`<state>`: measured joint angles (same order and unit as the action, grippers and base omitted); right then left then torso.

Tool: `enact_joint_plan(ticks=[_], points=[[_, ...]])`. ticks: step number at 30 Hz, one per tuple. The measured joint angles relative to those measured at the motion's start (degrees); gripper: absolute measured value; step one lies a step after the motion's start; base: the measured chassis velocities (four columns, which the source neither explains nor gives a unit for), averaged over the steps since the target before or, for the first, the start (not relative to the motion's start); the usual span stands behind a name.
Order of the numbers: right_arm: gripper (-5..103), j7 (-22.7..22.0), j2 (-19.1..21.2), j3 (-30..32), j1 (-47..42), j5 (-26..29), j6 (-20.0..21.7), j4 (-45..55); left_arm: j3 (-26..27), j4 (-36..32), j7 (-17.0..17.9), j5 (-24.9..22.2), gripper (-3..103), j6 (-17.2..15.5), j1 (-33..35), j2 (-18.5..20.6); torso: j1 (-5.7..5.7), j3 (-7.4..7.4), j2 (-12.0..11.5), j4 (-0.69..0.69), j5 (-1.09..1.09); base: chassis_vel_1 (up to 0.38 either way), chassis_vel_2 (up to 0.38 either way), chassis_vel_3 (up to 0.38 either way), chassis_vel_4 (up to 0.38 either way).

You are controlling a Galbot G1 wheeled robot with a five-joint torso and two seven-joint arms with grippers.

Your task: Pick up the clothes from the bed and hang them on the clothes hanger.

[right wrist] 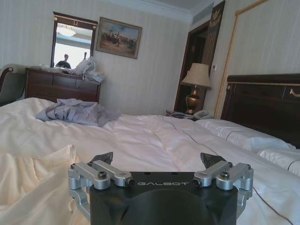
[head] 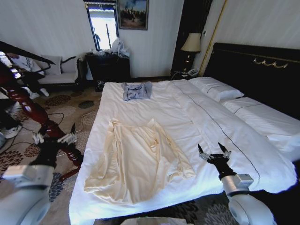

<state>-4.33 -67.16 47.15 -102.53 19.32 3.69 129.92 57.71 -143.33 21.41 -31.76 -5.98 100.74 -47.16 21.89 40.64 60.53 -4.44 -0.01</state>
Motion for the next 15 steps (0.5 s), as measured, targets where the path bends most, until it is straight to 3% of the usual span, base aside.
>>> enact_joint_plan(ticks=[3, 6, 15], points=[[100, 0.0, -0.2, -0.8, 0.3, 0.0, 0.2, -0.3, -1.0, 0.0, 0.5, 3.5, 97, 0.5, -1.6, 2.6, 0.00, 0.00, 0.0, -0.04, 0.01, 0.000, 0.000, 0.000, 0.000], [100, -0.1, 1.1, -2.9, 2.1, 0.6, 0.9, -1.2, 1.2, 0.0, 1.7, 6.5, 98, 0.8, -1.9, 3.4, 0.00, 0.00, 0.0, 0.01, 0.01, 0.000, 0.000, 0.000, 0.000], [100, -0.2, 2.4, -3.7, 2.4, 1.7, 1.4, -1.7, 6.2, 1.2, 5.6, 4.9, 94, 0.8, -5.2, 1.5, 0.00, -0.01, 0.0, 0.00, 0.01, 0.000, 0.000, 0.000, 0.000]])
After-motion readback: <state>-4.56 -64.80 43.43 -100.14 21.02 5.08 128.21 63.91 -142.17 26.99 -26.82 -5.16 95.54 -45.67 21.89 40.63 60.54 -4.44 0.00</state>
